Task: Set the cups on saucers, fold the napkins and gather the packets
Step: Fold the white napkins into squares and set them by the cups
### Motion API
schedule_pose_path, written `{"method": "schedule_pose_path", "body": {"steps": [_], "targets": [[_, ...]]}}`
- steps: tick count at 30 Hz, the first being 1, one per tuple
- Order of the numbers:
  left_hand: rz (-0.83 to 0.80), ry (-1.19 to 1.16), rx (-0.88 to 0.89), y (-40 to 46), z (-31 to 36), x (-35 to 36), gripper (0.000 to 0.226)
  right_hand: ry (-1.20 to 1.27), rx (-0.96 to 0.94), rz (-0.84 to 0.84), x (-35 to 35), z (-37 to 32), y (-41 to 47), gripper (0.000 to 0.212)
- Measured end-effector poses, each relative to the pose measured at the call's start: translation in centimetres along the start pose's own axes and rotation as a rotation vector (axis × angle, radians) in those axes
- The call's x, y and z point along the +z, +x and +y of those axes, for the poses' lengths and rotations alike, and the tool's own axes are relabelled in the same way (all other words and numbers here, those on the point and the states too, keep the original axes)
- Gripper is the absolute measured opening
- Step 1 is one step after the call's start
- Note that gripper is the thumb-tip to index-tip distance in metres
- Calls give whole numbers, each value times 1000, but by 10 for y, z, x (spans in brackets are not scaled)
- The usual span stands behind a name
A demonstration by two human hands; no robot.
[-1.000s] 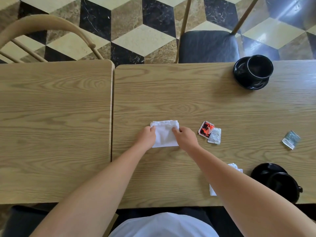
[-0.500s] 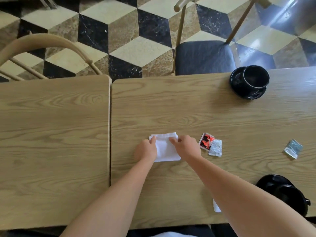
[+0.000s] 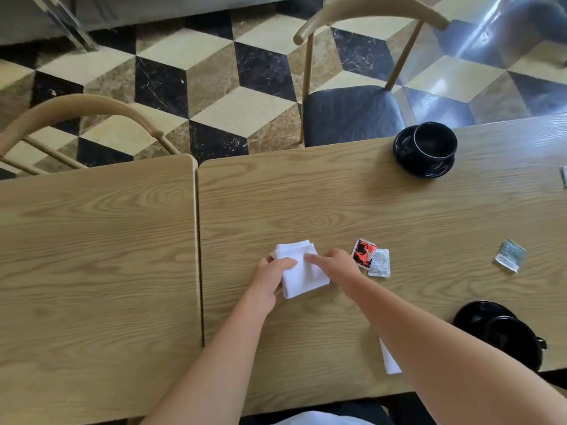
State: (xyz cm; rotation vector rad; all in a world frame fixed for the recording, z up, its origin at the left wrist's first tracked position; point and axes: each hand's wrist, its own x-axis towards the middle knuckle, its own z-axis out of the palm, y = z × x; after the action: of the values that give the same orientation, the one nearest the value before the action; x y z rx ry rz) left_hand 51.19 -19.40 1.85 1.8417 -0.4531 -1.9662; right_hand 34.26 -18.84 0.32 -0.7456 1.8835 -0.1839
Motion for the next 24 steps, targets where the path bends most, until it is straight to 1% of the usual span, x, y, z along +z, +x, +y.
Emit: {"method": "schedule_pose_path", "body": {"steps": [2, 4, 6, 8, 11, 13, 14, 16, 18, 21, 24], "targets": [[-128, -93, 39, -10, 12, 3, 38, 112, -19, 0, -10, 1, -10, 58], [-238, -81, 85, -21, 23, 10, 44, 249, -43, 6, -19, -1, -24, 72], [-337, -56, 160, -30, 32, 17, 40, 359, -88, 16, -30, -6, -40, 76], [-390, -41, 218, -40, 39, 23, 35, 414, -144, 60, -43, -12, -57, 73], [-427, -11, 277, -60, 47, 32, 29, 407, -244, 121, -64, -20, -85, 64], [-448, 56, 313, -72, 53, 43, 31, 396, -282, 189, -77, -23, -103, 52], [-454, 74, 328, -78, 55, 49, 33, 390, -289, 232, -83, -24, -110, 50], [-427, 49, 350, -90, 59, 64, 34, 366, -313, 325, -93, -26, -118, 51], [-320, 26, 374, -99, 62, 79, 32, 361, -327, 417, -99, -25, -123, 51], [-132, 72, 443, -105, 62, 96, 41, 352, -329, 508, -106, -21, -128, 51], [40, 164, 530, -106, 60, 108, 57, 375, -342, 549, -110, -16, -127, 52]]}}
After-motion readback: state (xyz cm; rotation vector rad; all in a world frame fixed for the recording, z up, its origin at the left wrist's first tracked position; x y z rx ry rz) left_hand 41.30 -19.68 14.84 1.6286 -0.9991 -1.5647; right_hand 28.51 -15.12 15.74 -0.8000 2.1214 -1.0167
